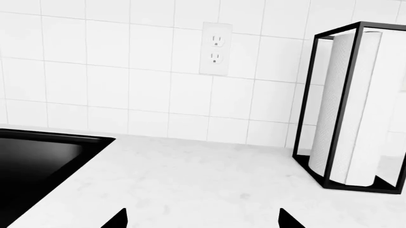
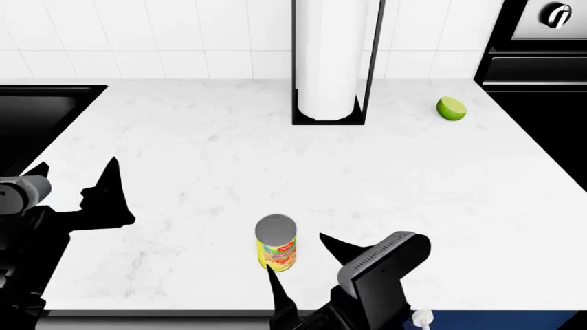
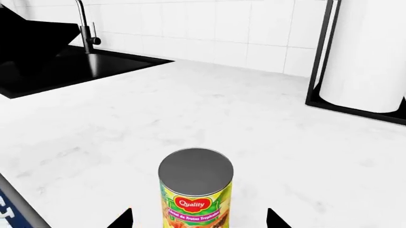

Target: Pick the cans from the counter and place them in their designated side in the cabinet.

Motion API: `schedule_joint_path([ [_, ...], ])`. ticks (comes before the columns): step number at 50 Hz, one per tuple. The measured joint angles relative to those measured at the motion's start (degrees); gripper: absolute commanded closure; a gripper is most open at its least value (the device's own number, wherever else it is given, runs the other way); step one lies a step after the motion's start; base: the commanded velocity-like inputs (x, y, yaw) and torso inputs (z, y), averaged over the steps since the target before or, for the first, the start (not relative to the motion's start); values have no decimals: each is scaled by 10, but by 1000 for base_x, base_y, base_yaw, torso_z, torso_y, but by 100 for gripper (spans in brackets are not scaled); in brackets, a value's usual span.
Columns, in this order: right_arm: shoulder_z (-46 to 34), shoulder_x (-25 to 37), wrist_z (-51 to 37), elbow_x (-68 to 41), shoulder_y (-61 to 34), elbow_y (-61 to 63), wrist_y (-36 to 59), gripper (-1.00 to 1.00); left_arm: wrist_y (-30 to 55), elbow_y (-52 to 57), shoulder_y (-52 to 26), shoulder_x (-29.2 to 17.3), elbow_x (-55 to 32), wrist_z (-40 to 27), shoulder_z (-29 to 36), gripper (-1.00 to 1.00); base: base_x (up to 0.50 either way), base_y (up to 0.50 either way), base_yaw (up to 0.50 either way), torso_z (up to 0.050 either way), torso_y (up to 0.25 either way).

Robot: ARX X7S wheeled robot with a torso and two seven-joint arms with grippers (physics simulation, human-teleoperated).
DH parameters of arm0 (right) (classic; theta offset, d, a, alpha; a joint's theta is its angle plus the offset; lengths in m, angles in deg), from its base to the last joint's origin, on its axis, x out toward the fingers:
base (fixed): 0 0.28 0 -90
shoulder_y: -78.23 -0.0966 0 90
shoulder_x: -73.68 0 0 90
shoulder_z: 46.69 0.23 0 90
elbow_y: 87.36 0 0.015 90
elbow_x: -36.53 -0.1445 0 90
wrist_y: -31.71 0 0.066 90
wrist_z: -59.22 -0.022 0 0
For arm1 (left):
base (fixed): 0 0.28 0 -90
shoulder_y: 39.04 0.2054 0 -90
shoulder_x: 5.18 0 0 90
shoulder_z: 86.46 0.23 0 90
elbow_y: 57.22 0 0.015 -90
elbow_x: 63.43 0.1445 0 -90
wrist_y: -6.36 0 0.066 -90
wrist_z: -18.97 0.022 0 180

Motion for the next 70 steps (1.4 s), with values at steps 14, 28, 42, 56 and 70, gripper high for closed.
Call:
schedule_joint_path([
  [14,-8,-10,4,-3,-17,-18,5,-100,-2,-1,1,-1,-3,-2,0,-100,0,0,0,0,0],
  [28,-16,-20,7,-8,-39,-34,17,-100,-2,-1,2,-3,-7,-4,-2,-100,0,0,0,0,0],
  [42,-22,-31,12,-13,-60,-53,22,-100,-7,-5,3,-4,-7,-5,1,-100,0,0,0,0,0],
  [56,-16,-46,22,-21,-81,-92,17,-100,-10,-7,6,-5,-7,-7,3,-100,0,0,0,0,0],
  [70,-18,-58,35,-24,-94,-134,13,-100,-12,-8,6,-6,-9,-9,3,-100,0,0,0,0,0],
])
